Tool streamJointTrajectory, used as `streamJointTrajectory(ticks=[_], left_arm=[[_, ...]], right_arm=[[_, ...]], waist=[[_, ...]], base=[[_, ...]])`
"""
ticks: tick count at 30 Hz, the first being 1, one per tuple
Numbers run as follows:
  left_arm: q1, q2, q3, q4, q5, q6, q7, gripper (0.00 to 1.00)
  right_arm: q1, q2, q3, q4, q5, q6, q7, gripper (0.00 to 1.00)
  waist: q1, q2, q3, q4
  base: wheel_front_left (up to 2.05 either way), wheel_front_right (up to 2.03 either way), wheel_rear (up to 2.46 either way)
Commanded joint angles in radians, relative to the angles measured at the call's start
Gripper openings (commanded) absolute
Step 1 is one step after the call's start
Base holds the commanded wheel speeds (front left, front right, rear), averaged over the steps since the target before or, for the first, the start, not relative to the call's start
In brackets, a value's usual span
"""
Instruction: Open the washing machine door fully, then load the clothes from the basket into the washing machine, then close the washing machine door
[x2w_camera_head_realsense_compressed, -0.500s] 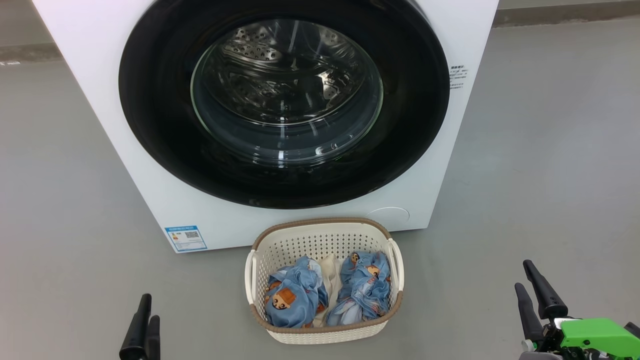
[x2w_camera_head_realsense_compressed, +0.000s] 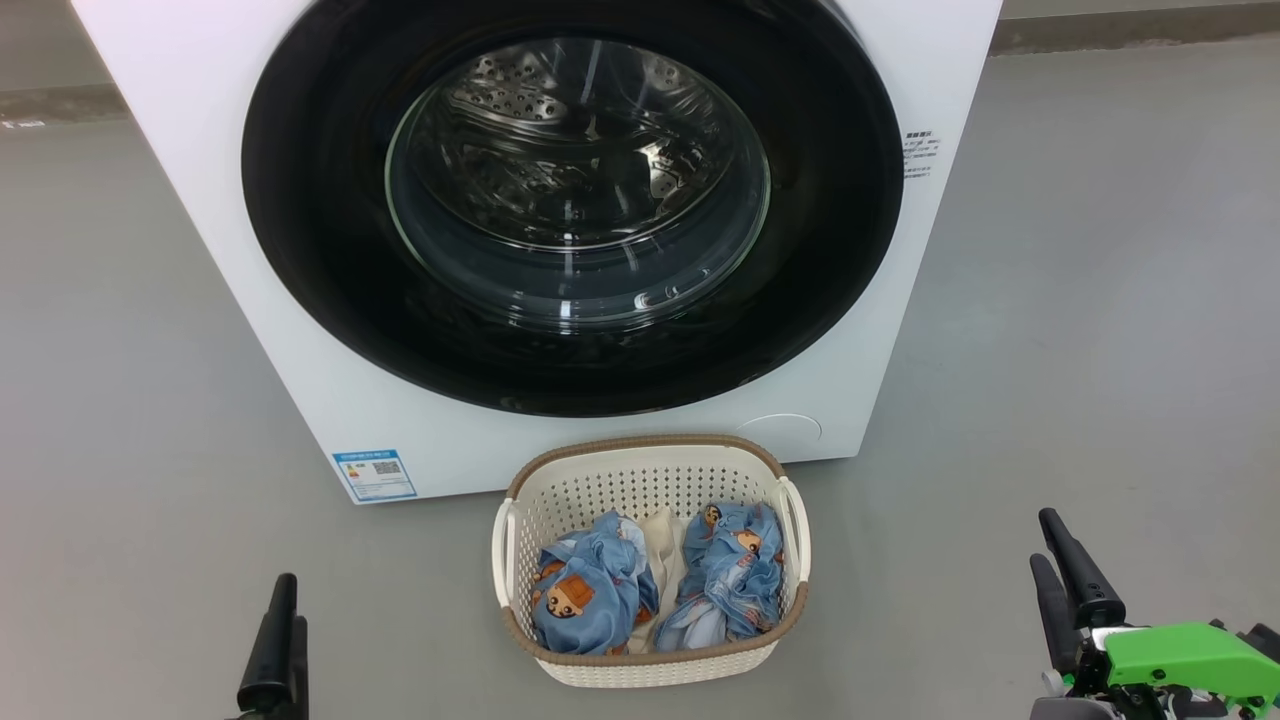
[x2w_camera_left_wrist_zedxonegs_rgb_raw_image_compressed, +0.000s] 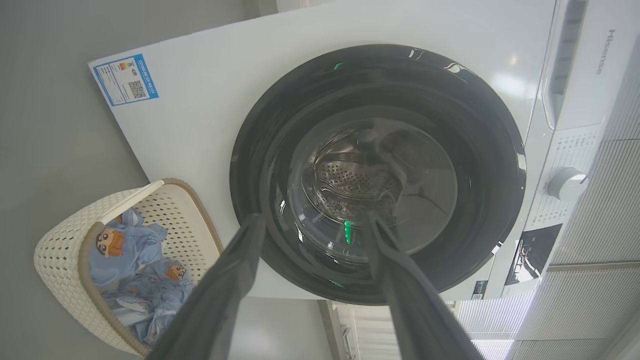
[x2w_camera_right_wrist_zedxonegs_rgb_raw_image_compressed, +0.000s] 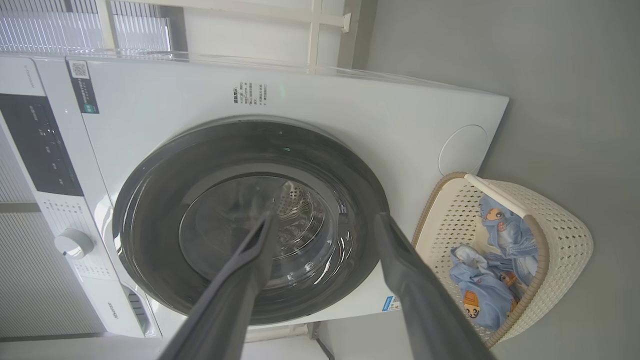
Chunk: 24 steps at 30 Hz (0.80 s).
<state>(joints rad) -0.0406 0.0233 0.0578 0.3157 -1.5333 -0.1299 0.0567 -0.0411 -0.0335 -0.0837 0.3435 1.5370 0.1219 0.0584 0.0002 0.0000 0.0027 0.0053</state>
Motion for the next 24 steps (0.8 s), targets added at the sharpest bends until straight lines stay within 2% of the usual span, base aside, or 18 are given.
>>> streamJointTrajectory(ticks=[1, 12, 24], left_arm=[[-0.027, 0.020, 0.003, -0.036, 0.024, -0.001, -0.010, 1.00], [-0.026, 0.034, -0.013, -0.053, 0.172, -0.001, -0.043, 1.00], [-0.029, 0.044, -0.032, -0.067, 0.320, -0.001, -0.081, 1.00]], right_arm=[[-0.050, -0.017, 0.010, -0.031, -0.021, 0.002, -0.010, 1.00], [-0.069, -0.035, 0.038, -0.047, -0.148, 0.002, -0.043, 1.00], [-0.091, -0.066, 0.091, -0.040, -0.355, 0.003, -0.082, 1.00]], waist=[[-0.0001, 0.0000, 0.000, 0.000], [-0.0001, 0.0000, -0.003, 0.005], [-0.0002, 0.0000, -0.006, 0.010]], base=[[0.00, 0.00, 0.00], [0.00, 0.00, 0.00], [0.00, 0.00, 0.00]])
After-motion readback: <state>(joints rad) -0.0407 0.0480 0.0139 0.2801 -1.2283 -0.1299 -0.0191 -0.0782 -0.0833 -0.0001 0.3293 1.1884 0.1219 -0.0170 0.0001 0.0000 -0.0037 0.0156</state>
